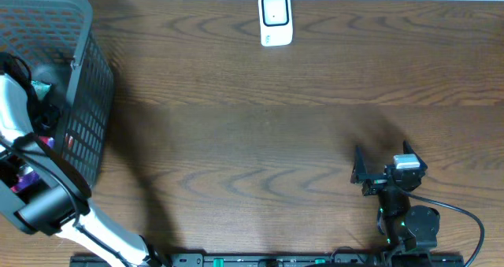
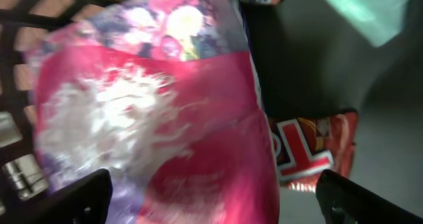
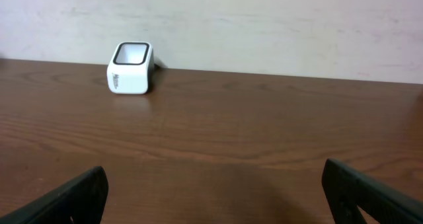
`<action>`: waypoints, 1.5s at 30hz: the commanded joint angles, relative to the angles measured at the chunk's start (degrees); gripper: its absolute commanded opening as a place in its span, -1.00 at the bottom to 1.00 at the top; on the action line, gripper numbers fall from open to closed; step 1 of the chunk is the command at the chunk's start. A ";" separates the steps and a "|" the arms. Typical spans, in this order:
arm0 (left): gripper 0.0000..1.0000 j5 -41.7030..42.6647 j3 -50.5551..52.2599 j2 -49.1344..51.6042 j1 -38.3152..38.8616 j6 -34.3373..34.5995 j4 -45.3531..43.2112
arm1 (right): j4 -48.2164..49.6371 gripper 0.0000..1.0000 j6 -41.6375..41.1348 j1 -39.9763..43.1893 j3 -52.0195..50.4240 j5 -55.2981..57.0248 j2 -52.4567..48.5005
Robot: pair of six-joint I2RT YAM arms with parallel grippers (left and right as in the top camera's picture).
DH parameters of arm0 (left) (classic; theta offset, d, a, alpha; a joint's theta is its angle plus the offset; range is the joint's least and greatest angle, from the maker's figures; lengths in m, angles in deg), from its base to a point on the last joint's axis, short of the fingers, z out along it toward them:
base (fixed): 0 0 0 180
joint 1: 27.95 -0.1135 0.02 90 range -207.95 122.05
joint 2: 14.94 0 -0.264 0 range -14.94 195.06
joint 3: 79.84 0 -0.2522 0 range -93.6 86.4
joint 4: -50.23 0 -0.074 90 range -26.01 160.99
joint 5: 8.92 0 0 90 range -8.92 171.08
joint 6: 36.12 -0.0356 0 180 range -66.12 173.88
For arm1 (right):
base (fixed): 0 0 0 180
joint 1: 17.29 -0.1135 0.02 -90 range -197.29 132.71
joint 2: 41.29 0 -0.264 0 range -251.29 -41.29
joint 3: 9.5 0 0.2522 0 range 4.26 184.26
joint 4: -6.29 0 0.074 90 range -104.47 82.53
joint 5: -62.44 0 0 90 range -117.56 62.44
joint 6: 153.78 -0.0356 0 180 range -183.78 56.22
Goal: Scan the item barcode
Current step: 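Reach the left gripper into the basket and grasp the pink-purple pad pack, then lift the pad pack and carry it to the white scanner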
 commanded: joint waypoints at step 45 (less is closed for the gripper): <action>-0.85 50.23 -3.23 -36.98 8.81 12.00 -25.68 | -0.13 0.98 0.44 -0.20 -0.13 0.26 0.13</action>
